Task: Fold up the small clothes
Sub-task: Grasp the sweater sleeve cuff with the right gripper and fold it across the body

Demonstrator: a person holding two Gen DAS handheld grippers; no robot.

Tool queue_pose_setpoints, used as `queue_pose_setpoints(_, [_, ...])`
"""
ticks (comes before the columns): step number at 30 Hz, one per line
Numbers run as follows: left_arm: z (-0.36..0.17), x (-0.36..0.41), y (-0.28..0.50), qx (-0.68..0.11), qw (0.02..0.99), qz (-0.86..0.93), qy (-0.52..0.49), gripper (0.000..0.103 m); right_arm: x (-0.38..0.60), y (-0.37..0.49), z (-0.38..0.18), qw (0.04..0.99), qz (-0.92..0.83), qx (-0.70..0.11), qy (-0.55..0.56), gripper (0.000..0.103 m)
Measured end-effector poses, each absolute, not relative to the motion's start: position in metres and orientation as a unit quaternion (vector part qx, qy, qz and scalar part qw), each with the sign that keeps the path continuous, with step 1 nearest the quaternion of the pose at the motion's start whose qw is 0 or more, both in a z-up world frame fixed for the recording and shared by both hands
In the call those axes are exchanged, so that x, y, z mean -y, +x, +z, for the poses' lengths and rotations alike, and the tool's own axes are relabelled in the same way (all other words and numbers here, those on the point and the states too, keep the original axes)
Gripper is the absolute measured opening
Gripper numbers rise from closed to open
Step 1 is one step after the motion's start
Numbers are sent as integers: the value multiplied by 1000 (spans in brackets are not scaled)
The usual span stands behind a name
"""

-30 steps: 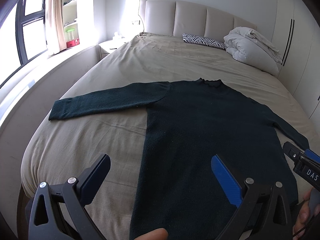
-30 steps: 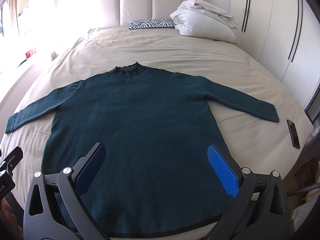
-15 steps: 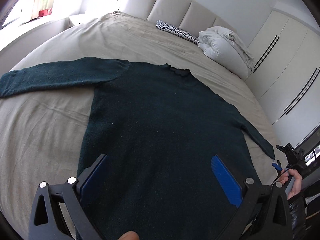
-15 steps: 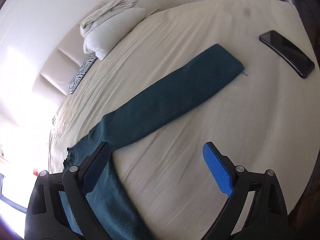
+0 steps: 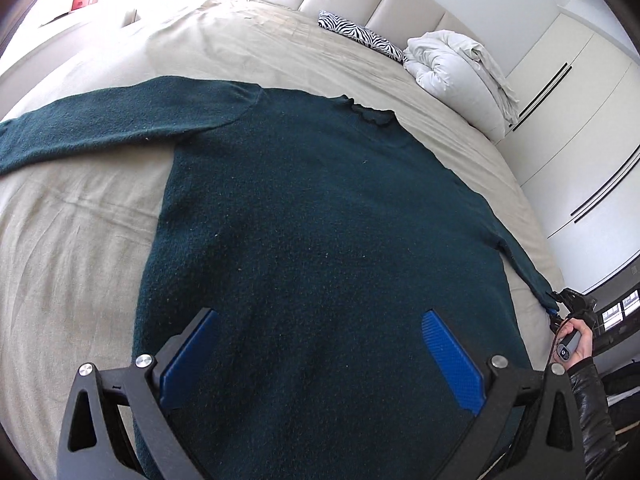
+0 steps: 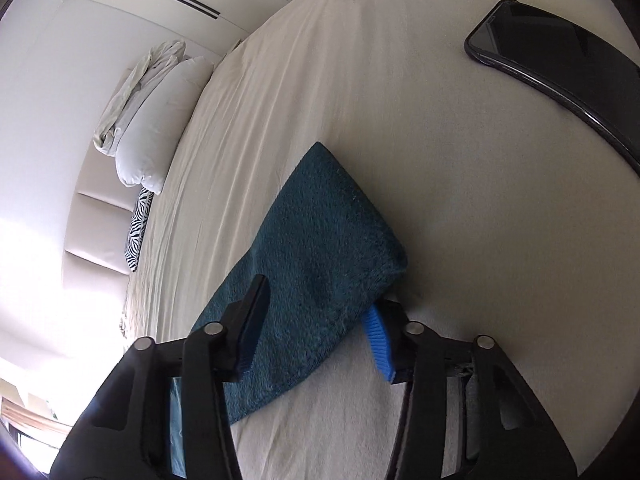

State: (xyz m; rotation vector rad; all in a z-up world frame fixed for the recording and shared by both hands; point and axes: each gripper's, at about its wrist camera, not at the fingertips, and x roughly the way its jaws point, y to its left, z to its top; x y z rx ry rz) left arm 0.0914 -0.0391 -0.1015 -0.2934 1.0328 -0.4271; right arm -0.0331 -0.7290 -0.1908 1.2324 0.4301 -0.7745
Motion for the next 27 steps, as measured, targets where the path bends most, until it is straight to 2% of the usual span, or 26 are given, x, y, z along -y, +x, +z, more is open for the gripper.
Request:
queue_pose_setpoints(2, [-102,37,93,-485,838,-206,-143,103,740,-21,-190,728,-358,-207,547,18])
queue_pose_setpoints(5, [-101,32,95,-478,839,-211,-153,102,740,-6,-176,741,-373,-223,512,8])
queue_pose_setpoints(12, [-95,11,100,-460,841,-218,-182,102,664,95,-87,834,-315,-271,363,7])
queue_pose_setpoints(18, [-93,-18,101,-449,843,-208,-211,102,521,237,-48,897,-176,-333,231,7])
queue_pose_setpoints(24, [-96,-51,109,-440,846,-187,-236,102,383,336,-72,905,-73,-385,164,7])
queue_pose_setpoints(27, [-98,-60,114,-439,846,-181,-241,102,327,347,-104,891,-43,-417,173,9])
